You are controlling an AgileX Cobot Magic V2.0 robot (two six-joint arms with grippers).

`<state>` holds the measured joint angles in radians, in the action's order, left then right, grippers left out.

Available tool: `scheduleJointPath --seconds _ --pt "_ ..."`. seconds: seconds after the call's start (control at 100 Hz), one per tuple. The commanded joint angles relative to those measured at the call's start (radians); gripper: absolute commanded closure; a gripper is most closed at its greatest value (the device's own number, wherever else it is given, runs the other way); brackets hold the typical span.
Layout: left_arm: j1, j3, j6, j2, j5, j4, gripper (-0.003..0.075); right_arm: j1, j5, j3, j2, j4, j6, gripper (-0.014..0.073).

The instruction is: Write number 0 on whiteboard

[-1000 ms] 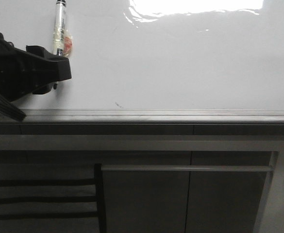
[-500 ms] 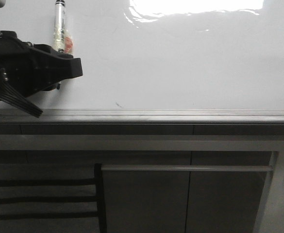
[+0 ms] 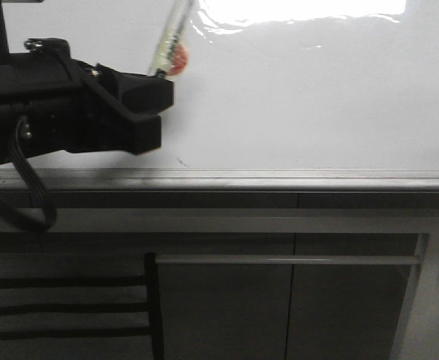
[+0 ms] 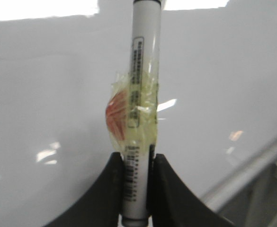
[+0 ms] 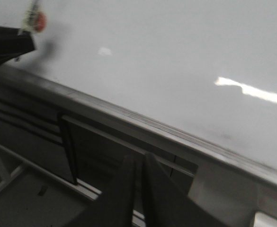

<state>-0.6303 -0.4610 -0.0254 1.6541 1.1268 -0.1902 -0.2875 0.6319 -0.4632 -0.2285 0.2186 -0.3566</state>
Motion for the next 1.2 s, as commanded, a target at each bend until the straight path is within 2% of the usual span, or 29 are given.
scheduleJointPath --seconds 0.0,0.06,0.11,0.23,0.45,0.57,0.87,1.06,1.191 --pt "-0.004 -0.022 0.074 -0.054 0.082 -0.217 0.074 -0.079 -0.068 -0.062 -0.043 0.023 -0.11 0.0419" --pt "-0.004 -0.024 0.093 -0.079 0.038 -0.294 0.074 -0.123 -0.072 -0.09 -0.081 0.021 -0.127 0.0295" --pt "-0.004 -0.024 0.093 -0.107 -0.014 -0.324 0.074 -0.158 -0.073 -0.112 -0.117 0.021 -0.154 0.0244" --pt "-0.004 -0.026 0.093 -0.197 -0.165 -0.403 0.074 -0.232 -0.076 -0.163 -0.219 0.021 -0.263 0.0253" --pt "-0.004 -0.026 0.089 -0.372 -0.328 -0.553 0.074 -0.27 -0.1 -0.262 -0.437 0.027 -0.272 0.0256" --pt "-0.004 -0.026 0.088 -0.424 -0.335 -0.556 0.0739 -0.284 -0.108 -0.315 -0.526 0.068 -0.294 0.0256" --pt "-0.004 -0.026 0.057 -0.43 -0.275 -0.557 0.0739 -0.46 -0.189 -0.415 -0.667 0.077 -0.345 0.0256" --pt "-0.004 -0.026 0.055 -0.43 -0.265 -0.557 0.0739 -0.475 -0.269 -0.426 -0.709 0.072 -0.345 0.0256" --pt "-0.004 -0.026 0.055 -0.43 -0.265 -0.557 0.0739 -0.479 -0.265 -0.426 -0.718 0.079 -0.345 0.0256"
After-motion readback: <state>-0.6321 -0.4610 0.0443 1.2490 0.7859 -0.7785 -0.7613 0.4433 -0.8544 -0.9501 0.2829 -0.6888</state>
